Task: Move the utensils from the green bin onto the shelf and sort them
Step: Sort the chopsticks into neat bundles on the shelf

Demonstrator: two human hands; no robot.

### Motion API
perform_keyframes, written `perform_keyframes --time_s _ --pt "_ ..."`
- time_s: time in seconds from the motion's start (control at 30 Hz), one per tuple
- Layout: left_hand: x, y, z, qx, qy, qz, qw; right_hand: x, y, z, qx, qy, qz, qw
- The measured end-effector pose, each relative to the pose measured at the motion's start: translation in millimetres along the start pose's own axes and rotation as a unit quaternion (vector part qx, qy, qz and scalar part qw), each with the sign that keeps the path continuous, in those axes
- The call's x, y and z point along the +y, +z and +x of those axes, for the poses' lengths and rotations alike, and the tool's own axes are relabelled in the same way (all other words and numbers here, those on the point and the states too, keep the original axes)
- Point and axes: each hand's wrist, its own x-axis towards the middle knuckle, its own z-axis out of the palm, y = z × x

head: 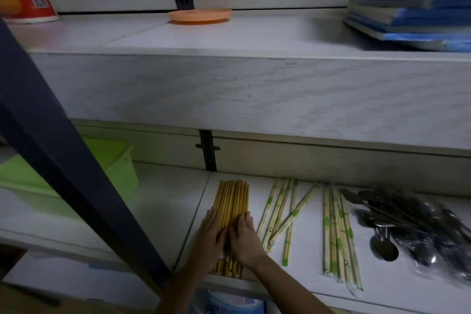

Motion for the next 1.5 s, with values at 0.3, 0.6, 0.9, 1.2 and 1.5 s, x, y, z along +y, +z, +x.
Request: perform_keyframes --time_s 0.3,0.6,0.9,1.2,1.5 --pt "1.3 0.8 3.6 0.03 -0.006 0.059 0.998 -0.2 -7.7 -6.9 0.026 -0.025 -0.003 0.999" --pt "88.3 8.9 17.4 0.097 0.09 -0.035 0.991 68.4 -99.5 -21.2 0.153 0.009 -0.221 0.963" --pt "129.4 51.8 37.3 0.027 0.007 0.111 0.993 116.4 -131.9 -44.3 0.224 0.118 -0.178 0.951" --pt "155.2 77.8 33.0 0.034 -0.031 0.004 0.999 128.8 -136.1 -45.8 0.242 0.166 -0.155 0.944" --pt "176.0 83.3 35.5 -0.001 -0.085 -0.226 0.97 99.1 -129.1 -25.2 0.196 0.136 0.095 0.967"
